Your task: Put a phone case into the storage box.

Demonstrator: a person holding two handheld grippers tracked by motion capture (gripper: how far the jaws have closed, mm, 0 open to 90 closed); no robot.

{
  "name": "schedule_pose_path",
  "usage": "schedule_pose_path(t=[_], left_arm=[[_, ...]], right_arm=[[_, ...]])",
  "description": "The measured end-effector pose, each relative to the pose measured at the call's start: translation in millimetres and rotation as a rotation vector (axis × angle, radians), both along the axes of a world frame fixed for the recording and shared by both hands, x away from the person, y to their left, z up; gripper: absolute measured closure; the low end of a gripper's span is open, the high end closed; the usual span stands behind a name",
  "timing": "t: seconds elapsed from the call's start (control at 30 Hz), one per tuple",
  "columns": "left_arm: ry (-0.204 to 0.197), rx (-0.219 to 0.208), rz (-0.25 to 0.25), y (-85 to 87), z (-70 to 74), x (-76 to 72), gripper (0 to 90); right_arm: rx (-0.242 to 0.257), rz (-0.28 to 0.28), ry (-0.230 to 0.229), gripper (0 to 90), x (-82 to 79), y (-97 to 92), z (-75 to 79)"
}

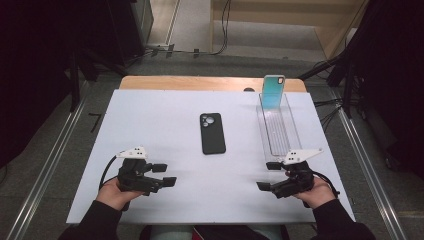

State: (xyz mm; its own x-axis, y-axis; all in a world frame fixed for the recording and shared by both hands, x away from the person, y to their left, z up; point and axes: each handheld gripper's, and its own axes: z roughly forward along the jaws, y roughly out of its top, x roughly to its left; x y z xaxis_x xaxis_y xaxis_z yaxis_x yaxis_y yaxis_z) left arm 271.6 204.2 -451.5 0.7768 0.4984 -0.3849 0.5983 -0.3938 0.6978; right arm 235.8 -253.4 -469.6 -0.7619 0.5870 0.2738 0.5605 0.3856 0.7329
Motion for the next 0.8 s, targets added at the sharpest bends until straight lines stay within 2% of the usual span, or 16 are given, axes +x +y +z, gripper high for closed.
schedule_pose_path(t=[0.17,0.37,0.43,0.57,0.73,0.8], left_arm=[[0.002,0.002,0.001,-0.5,-1.3,0.4,28.9],[0.006,0.013,0.003,0.6,-3.0,-1.7,29.0],[0.005,0.013,0.008,2.5,-2.5,-3.3,29.0],[0.007,0.012,0.022,5.6,-3.3,-5.9,29.0],[0.005,0.011,0.032,8.8,-2.8,-8.1,29.0],[0.007,0.009,0.035,9.3,-3.0,-8.5,29.0]], right_arm=[[0.008,-0.003,0.014,14.1,2.7,2.0,-2.9],[0.041,-0.046,0.016,14.1,8.2,4.3,5.0],[0.053,-0.057,0.031,14.1,10.5,5.5,8.0],[0.057,-0.067,0.045,14.1,13.7,9.2,12.7],[0.056,-0.077,0.038,14.1,17.1,13.8,17.4],[0.053,-0.098,0.042,14.0,18.3,15.6,19.1]])
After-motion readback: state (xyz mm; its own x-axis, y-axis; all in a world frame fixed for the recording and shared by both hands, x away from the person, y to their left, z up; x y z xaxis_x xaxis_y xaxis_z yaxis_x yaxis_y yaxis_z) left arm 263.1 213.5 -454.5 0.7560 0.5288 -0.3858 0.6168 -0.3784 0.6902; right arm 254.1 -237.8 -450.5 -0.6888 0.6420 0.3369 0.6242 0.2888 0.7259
